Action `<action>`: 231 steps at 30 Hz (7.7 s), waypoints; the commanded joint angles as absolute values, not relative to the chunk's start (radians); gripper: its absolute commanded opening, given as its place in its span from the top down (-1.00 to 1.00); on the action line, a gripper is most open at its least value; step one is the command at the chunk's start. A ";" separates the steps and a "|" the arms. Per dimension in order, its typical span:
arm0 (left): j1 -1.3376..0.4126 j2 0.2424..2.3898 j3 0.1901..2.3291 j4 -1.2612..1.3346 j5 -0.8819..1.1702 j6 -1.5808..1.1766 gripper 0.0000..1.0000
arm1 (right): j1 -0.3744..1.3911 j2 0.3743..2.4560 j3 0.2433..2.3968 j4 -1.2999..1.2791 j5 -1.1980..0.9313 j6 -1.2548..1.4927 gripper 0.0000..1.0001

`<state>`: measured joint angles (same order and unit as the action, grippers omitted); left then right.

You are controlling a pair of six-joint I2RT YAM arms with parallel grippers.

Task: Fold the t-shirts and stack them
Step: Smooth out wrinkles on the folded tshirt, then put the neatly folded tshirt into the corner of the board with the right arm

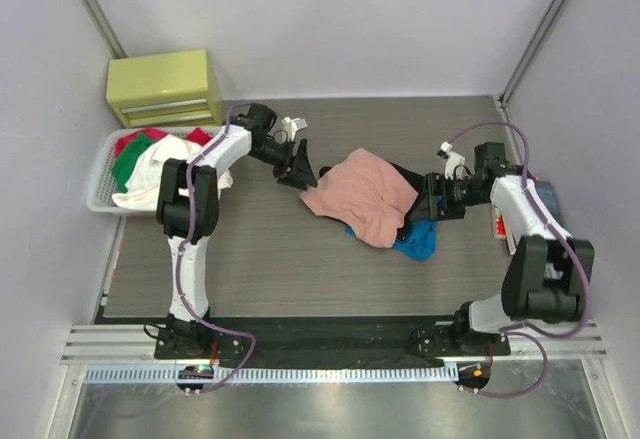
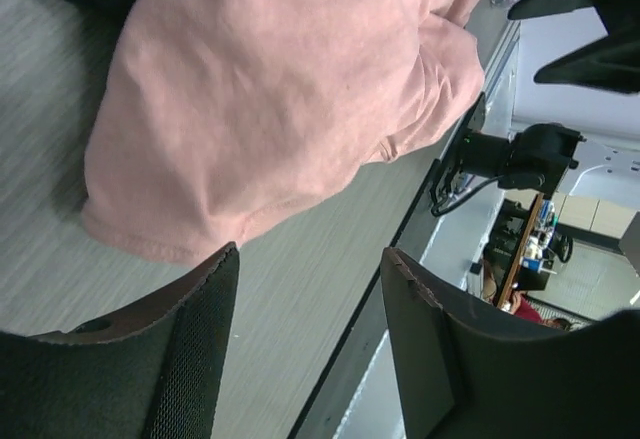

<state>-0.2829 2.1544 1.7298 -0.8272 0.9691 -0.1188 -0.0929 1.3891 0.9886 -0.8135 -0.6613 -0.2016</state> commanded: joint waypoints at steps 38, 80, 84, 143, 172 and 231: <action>-0.294 2.441 2.144 -0.873 0.836 -0.089 -0.04 | -0.114 1.812 1.134 -0.641 -0.877 -0.110 -0.41; -0.477 2.511 2.117 -0.828 1.147 -0.235 -1.00 | -0.086 1.787 1.081 -0.569 -0.841 -0.097 -0.28; -0.491 2.519 2.120 -0.827 1.147 -0.235 -1.00 | -0.087 1.786 1.080 -0.571 -0.822 -0.100 -0.28; -0.626 2.247 2.086 -0.838 1.040 -0.155 1.00 | -0.041 1.522 1.209 -0.821 -0.920 -0.195 0.98; -0.716 2.304 2.186 -0.896 0.977 -0.115 1.00 | -0.143 1.407 1.106 -0.920 -0.902 -0.305 0.98; -0.494 2.353 2.102 -0.959 0.845 -0.018 -0.51 | -0.523 1.470 1.155 -1.018 -0.910 -0.498 -0.24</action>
<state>-0.5507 2.4252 2.1212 -0.9607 0.8375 -0.0391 -0.4725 1.5124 1.0821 -0.9791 -0.9031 -0.4438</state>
